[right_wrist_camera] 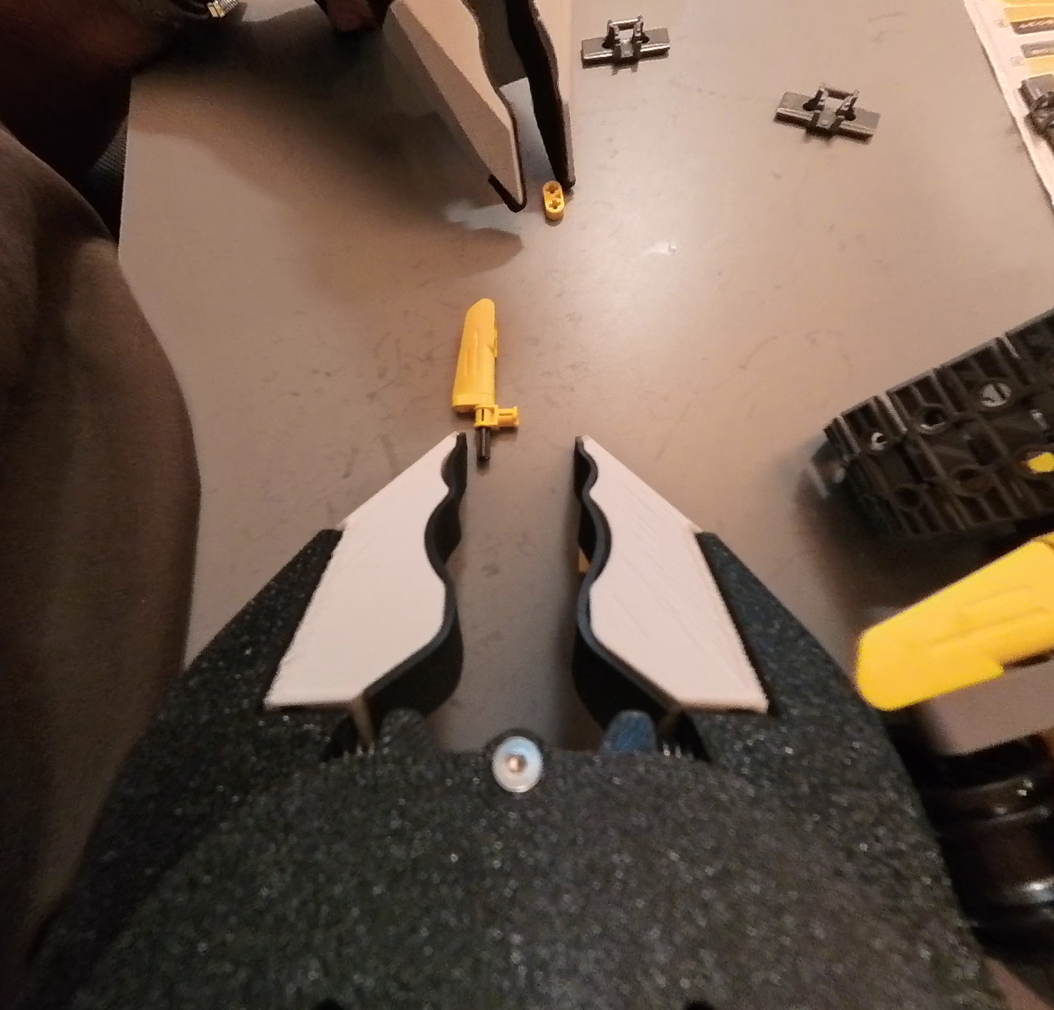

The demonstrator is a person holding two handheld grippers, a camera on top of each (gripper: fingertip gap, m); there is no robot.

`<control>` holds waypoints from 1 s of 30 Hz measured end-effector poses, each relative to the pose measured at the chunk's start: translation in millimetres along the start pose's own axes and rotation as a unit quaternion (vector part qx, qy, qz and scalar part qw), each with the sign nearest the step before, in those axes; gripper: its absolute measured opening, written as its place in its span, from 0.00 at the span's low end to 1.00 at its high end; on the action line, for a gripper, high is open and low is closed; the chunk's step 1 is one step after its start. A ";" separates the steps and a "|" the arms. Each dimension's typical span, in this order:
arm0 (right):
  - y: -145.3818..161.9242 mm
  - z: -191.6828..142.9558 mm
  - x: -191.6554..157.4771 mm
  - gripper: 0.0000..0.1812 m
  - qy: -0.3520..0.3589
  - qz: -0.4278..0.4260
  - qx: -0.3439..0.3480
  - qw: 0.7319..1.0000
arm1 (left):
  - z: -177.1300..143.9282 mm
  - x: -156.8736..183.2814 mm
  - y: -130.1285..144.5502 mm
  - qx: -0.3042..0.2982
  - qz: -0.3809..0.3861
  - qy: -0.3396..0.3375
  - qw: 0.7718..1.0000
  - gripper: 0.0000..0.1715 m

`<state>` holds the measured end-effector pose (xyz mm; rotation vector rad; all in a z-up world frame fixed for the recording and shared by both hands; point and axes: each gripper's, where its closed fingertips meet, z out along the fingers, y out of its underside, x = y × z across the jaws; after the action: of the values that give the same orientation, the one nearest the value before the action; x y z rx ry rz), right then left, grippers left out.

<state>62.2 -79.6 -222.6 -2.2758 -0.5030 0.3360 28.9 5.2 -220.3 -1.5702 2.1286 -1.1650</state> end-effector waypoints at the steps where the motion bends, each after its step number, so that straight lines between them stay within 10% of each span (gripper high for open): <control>1: 0.1 0.0 0.0 0.20 0.001 -0.001 0.000 1.000 | 0.1 0.0 0.0 0.000 0.000 0.000 1.000 0.11; 30: -0.9 -2.7 -5.5 0.24 0.007 -0.024 0.008 1.000 | 22.9 22.0 -7.0 -0.017 0.080 -0.030 0.996 0.06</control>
<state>58.2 -83.2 -219.6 -2.2457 -0.5446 0.2980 39.3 -25.3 -224.7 -1.4006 2.2003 -1.0213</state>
